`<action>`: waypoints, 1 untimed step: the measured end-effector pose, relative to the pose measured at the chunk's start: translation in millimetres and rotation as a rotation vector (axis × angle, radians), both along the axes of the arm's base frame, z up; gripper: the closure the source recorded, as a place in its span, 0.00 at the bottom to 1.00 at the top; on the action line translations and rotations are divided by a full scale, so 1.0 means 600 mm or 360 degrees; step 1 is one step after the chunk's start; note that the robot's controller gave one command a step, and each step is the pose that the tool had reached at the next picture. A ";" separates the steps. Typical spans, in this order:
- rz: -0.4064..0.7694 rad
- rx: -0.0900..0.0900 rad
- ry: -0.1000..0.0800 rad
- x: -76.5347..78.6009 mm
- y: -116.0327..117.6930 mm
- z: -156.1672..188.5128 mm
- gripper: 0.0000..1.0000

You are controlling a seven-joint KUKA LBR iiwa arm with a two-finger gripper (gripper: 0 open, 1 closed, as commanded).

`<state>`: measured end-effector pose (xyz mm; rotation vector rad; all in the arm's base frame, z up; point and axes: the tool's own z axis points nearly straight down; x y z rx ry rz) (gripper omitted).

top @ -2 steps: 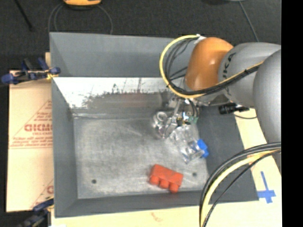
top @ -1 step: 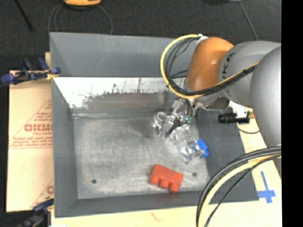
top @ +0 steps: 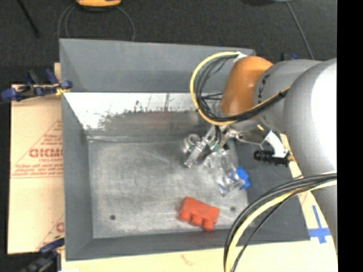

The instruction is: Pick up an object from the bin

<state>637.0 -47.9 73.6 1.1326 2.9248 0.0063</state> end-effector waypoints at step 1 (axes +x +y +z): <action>-0.0358 -0.0002 -0.0007 -0.019 0.016 0.002 0.00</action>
Offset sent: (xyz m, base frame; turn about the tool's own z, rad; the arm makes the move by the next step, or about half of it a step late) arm -0.0153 0.0109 -0.0036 0.2276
